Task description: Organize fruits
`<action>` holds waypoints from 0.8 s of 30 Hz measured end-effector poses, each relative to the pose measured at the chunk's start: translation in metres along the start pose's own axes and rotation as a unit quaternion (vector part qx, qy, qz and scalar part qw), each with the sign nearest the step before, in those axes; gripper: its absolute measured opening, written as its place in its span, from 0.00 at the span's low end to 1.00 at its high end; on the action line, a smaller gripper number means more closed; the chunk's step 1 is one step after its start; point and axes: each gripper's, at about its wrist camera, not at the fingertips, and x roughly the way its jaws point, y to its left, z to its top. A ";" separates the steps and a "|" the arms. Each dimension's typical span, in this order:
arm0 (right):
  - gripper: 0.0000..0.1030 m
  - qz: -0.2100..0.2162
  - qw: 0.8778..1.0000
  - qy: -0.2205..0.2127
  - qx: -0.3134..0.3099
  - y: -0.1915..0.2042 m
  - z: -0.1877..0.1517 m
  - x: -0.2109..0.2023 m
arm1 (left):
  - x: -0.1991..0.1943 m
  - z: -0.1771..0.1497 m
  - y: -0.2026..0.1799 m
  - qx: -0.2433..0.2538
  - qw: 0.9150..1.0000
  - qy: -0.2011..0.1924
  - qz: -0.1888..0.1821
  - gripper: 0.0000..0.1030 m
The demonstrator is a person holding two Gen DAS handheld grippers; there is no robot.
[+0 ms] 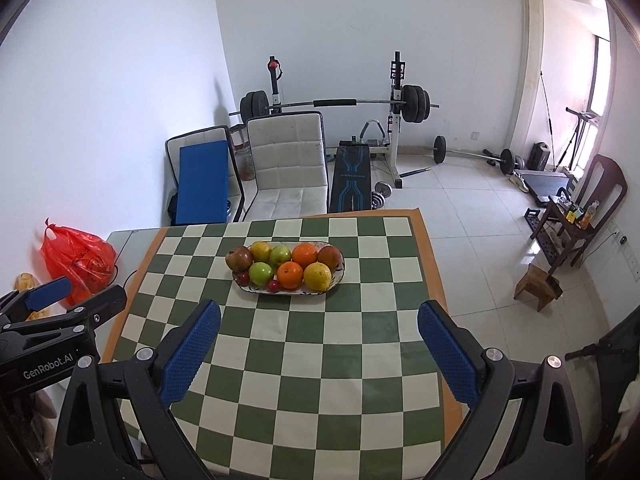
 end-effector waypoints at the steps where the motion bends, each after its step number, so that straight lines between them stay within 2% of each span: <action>1: 0.98 0.000 1.000 0.001 0.000 0.000 0.001 0.005 | 0.004 0.002 -0.001 0.001 1.000 -0.002 0.001 0.97; 15: 0.98 -0.017 1.000 0.019 0.000 -0.003 0.025 0.092 | 0.058 0.016 0.000 0.003 1.000 0.024 0.015 0.97; 24: 0.98 -0.022 0.999 0.035 -0.003 -0.004 0.027 0.122 | 0.072 0.024 0.006 0.001 0.999 0.032 0.020 0.97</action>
